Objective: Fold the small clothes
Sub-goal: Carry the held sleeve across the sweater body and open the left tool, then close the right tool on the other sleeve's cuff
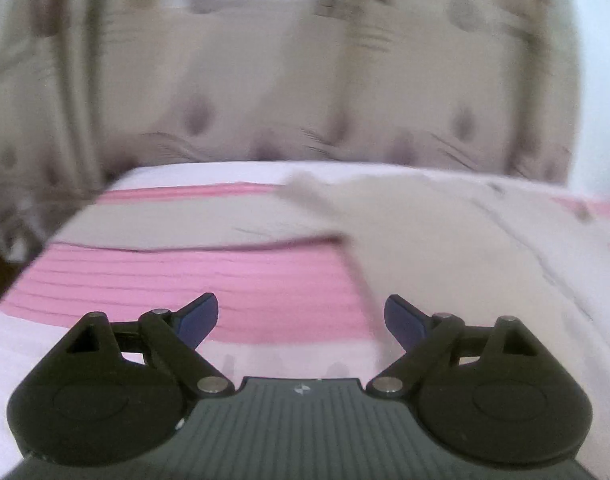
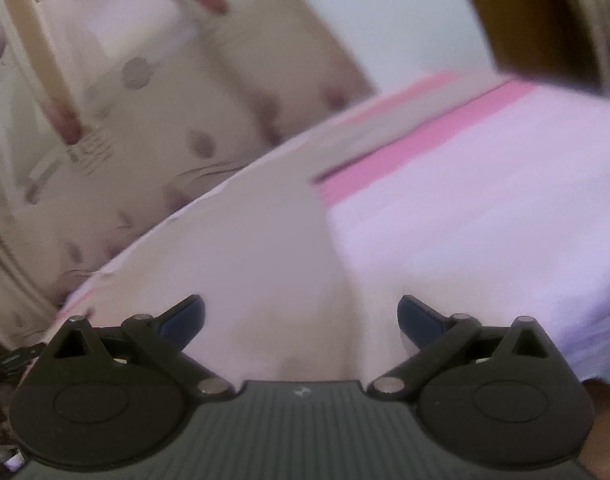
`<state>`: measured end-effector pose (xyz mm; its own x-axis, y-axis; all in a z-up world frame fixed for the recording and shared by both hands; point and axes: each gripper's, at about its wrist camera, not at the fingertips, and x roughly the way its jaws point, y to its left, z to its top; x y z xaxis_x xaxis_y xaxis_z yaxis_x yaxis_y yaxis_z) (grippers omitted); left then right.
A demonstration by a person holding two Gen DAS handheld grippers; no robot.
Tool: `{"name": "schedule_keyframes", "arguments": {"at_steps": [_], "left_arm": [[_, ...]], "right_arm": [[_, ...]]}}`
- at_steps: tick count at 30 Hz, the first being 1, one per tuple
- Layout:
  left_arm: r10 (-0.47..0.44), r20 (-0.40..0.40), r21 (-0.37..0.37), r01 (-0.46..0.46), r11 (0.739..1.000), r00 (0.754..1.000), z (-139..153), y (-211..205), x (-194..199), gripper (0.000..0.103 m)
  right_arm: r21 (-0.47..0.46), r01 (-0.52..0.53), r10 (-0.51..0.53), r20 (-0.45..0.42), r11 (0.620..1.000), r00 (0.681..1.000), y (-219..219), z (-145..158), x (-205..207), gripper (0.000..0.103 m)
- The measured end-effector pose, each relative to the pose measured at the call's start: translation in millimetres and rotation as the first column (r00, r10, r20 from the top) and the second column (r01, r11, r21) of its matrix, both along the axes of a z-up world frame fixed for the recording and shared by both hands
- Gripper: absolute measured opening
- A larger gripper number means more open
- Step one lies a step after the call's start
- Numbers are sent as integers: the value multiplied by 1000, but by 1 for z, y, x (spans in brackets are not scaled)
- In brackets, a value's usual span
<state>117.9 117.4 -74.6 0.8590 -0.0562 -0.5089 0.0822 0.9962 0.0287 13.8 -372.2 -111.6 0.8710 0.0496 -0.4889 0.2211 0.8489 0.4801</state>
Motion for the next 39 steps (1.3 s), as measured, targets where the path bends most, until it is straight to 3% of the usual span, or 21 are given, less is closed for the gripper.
{"name": "schedule_keyframes", "arguments": {"at_steps": [5, 11, 14, 17, 22, 27, 33, 35, 39], "left_arm": [[-37, 32, -13, 38, 999, 999, -9, -40, 3, 97], [-5, -3, -42, 5, 999, 1000, -22, -57, 22, 99], [0, -85, -75, -6, 997, 996, -28, -51, 29, 99], [38, -78, -135, -48, 990, 996, -29, -42, 30, 99], [90, -99, -194, -108, 975, 991, -30, -32, 33, 99], [91, -117, -173, -111, 979, 989, -29, -32, 34, 101], [107, -142, -91, -120, 989, 984, -30, -42, 37, 103], [120, -152, -63, -131, 989, 981, -31, -45, 39, 103], [133, -161, -21, -138, 990, 978, -32, -52, 41, 103]], "right_arm": [[-39, 56, -54, 37, 998, 998, -44, -2, -3, 103], [140, 112, -126, 92, 984, 988, -133, -5, 39, 103], [333, 135, -181, 111, 933, 977, -194, -17, 63, 103], [467, 145, -227, 125, 872, 966, -248, -27, 85, 103], [502, 269, -355, 80, 822, 932, -318, -32, 121, 103], [544, 376, -438, -17, 750, 899, -384, -42, 151, 87], [572, 391, -432, -72, 721, 899, -406, -59, 196, 77], [603, 387, -430, -79, 698, 899, -410, -68, 206, 64], [591, 420, -426, -139, 689, 894, -420, -83, 225, 40]]}}
